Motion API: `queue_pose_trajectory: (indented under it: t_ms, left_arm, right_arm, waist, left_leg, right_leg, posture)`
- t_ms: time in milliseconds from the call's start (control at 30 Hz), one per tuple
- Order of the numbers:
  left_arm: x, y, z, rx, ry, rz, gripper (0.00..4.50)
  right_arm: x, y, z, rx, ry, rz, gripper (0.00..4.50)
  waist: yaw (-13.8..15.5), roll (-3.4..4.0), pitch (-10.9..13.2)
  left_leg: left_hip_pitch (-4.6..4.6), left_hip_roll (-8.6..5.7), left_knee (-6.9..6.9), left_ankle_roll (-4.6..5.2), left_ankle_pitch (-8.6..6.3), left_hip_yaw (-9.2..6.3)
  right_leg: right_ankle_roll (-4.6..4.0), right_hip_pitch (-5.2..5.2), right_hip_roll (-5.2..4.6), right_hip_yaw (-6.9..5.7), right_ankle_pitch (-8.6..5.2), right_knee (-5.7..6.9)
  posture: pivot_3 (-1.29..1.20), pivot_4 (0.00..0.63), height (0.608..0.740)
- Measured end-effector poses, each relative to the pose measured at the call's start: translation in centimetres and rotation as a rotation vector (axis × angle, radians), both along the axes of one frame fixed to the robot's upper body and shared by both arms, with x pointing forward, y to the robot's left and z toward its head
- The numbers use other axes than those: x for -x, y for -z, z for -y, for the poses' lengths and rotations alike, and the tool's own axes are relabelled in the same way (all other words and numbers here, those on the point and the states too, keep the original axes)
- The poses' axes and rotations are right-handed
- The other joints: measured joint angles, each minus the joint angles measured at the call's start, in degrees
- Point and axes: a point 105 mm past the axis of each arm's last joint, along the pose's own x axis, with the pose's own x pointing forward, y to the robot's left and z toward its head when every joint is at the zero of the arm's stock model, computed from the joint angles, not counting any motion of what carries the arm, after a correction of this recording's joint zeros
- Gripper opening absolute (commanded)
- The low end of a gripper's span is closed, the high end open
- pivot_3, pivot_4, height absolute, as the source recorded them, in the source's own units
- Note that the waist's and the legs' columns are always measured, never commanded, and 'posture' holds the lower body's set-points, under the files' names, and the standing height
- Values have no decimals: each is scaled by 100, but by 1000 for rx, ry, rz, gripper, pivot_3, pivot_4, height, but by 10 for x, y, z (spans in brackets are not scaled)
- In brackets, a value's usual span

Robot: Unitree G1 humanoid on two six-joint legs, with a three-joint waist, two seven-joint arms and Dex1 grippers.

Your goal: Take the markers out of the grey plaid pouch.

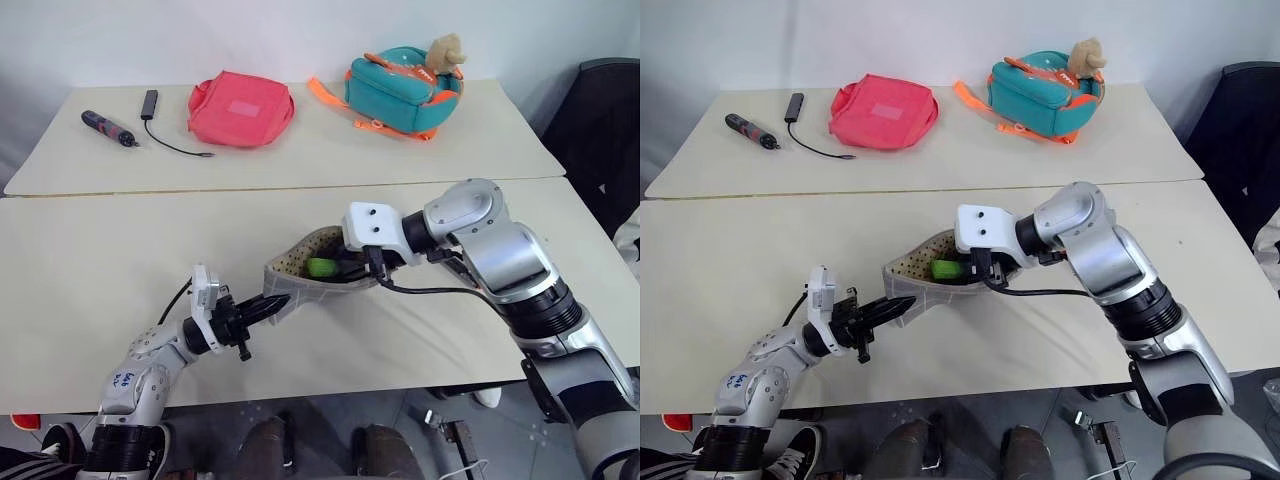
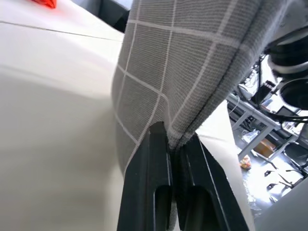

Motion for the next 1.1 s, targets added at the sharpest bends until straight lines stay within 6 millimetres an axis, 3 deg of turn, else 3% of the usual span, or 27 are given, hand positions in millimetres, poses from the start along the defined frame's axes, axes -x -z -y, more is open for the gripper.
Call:
queue_pose_trajectory:
  t_ms: [167, 267, 400, 467, 600, 667, 733, 833, 967, 1100]
  left_arm:
    - [-2, 0, -2, -32, -12, 38, 0]
    - [-6, 1, -4, -31, -32, 45, 0]
    - [-12, -3, -8, -29, -58, 55, 0]
    - [-15, -1, -17, -31, -90, 43, 0]
    - [-19, -6, -34, -26, -173, 52, 0]
    - [-19, -6, -47, -22, -230, 49, 0]
    - [-19, -8, -54, -13, -268, 47, 0]
    - [-22, -12, -63, 14, -321, 46, 0]
    - [-25, -13, -66, 45, -353, 28, 0]
    - [-25, -10, -67, 66, -379, -1, 0]
  right_arm:
    - [8, -16, -2, -160, 3, -78, 1048]
    - [11, -41, -13, -307, -8, -92, 1048]
    - [13, -94, -17, -471, -15, -10, 1048]
    - [9, -112, -10, -514, 17, 34, 1048]
    - [-16, -116, 35, -460, 197, 101, 1048]
    - [-28, -104, 72, -335, 318, 160, 1048]
    - [-35, -84, 95, -219, 388, 165, 1048]
    - [-40, -26, 119, -29, 450, 100, 1048]
    - [-36, 39, 119, 50, 471, -28, 1048]
    - [-42, 65, 121, 160, 505, 61, 1048]
  waist:
    - [-1, 0, 0]
    - [-14, 1, 0]
    - [-2, 1, 1]
    - [10, 1, 1]
    - [35, -3, 2]
    - [44, -3, 2]
    - [38, -3, 2]
    - [17, -4, 1]
    - [-32, 1, 4]
    - [3, -1, 3]
  left_leg:
    - [0, 0, -3, 2, 0, -1]
    - [0, 3, -3, 2, 1, 0]
    - [-1, 1, -4, 2, 0, -2]
    - [-1, -1, -4, 5, -2, -2]
    - [-6, -15, -5, 14, -6, 1]
    - [-5, -16, -4, 25, -10, 5]
    - [-4, -12, -5, 31, -10, 9]
    - [-2, -3, -6, 38, -4, 8]
    - [-2, 2, -9, 38, 2, 15]
    - [1, 0, 3, 37, 1, 10]
  right_leg:
    - [0, 0, 0, -1, 0, -1]
    - [0, -2, 1, 1, 0, 1]
    - [0, -3, 0, -1, 0, 2]
    - [0, -2, -2, -1, 0, 0]
    - [6, -2, -5, -2, 3, -5]
    - [8, 0, -7, -2, 4, -12]
    - [9, 2, -6, -1, 4, -16]
    - [9, 10, -4, -3, 4, -16]
    - [9, 8, 1, -1, 4, -12]
    - [9, 13, -2, -3, 4, -15]
  posture:
    - [0, 150, 740]
    - [0, 150, 740]
    - [0, 150, 740]
    - [0, 150, 740]
    - [0, 150, 740]
    - [0, 150, 740]
    - [0, 150, 740]
    - [0, 150, 740]
    - [0, 150, 740]
    - [0, 150, 740]
